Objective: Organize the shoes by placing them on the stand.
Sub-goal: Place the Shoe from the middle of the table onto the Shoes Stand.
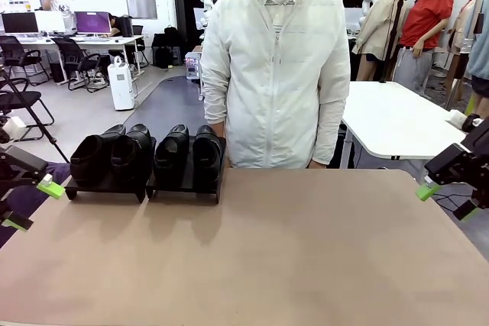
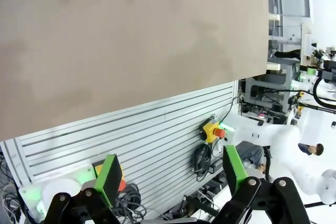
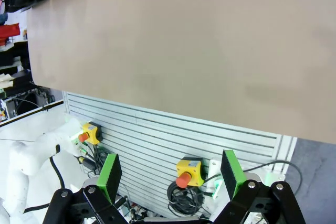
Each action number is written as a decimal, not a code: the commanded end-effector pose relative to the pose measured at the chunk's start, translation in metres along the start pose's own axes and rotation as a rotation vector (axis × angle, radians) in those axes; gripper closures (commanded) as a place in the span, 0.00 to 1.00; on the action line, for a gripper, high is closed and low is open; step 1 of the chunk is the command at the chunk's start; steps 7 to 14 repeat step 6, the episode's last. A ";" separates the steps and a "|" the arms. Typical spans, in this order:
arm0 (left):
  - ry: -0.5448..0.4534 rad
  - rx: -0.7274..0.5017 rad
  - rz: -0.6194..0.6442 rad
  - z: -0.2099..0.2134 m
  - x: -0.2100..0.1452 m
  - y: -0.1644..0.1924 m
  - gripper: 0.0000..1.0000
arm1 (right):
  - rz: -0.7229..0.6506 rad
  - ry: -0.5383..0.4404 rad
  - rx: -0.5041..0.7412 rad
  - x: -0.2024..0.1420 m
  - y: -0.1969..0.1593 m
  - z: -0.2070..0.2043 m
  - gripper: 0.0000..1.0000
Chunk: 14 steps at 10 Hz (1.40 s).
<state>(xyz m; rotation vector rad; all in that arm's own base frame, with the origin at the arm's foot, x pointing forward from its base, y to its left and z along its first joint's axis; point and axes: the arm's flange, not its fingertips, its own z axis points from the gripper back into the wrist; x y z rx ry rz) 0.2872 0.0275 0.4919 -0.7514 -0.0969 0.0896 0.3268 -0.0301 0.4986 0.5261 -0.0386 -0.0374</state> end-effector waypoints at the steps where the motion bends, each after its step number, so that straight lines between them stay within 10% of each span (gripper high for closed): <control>1: -0.003 -0.022 0.001 -0.002 -0.001 0.000 0.00 | 0.021 -0.002 0.025 0.001 0.000 0.003 0.00; 14: -0.003 -0.022 0.001 -0.002 -0.001 0.000 0.00 | 0.021 -0.002 0.025 0.001 0.000 0.003 0.00</control>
